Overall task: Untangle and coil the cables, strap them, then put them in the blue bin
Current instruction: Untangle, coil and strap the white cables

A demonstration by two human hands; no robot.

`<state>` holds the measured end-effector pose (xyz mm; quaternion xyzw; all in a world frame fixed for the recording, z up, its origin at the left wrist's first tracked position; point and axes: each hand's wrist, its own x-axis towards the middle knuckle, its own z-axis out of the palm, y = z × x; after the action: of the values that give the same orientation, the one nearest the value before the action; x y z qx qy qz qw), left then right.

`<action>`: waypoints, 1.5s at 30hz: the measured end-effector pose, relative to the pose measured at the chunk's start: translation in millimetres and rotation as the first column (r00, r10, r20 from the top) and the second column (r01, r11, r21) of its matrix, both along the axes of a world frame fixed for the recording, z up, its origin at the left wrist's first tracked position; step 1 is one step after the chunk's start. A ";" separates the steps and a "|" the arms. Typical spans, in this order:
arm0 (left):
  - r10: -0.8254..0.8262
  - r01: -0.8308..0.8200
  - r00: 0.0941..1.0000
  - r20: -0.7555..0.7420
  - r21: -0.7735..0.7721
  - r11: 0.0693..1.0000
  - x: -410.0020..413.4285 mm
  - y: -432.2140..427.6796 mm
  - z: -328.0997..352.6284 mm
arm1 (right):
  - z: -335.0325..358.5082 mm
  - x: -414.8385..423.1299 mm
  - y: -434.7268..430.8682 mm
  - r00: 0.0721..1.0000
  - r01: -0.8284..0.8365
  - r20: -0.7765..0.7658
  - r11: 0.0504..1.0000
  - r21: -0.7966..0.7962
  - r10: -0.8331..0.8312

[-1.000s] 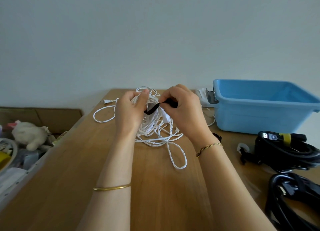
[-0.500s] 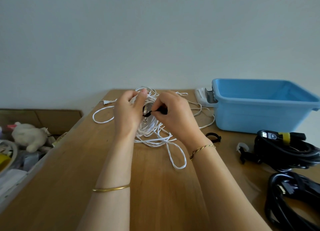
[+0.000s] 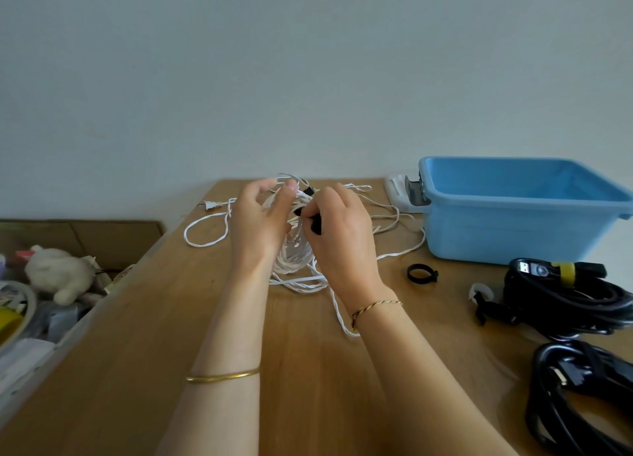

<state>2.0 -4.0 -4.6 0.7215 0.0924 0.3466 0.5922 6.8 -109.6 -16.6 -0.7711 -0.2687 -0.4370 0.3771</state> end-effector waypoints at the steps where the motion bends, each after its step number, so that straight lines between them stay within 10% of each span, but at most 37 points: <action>1: -0.010 0.010 1.000 0.006 -0.009 1.000 0.3 -0.5 -0.3 | -0.5 0.3 -0.1 1.000 0.001 0.004 1.000 0.001 -0.001; 14: -0.128 0.135 0.990 0.054 -0.157 0.978 -2.6 -8.7 1.9 | 18.4 0.3 -20.5 0.936 -0.166 -0.283 0.971 0.175 0.211; 31: -0.428 0.428 0.904 0.017 0.006 0.904 -8.9 -8.3 -3.4 | 21.3 5.2 -31.9 0.858 -0.121 -0.424 0.917 0.380 0.289; 45: -0.406 0.405 0.914 -0.012 0.086 0.910 -8.8 -7.7 -2.1 | 6.5 2.5 -27.2 0.927 -0.099 -0.301 0.922 0.375 0.223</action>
<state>-6.8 -11.7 -6.6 0.7489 -0.0762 0.2220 0.6197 9.3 -136.9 -10.1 -0.7289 -0.1805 -0.3064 0.5850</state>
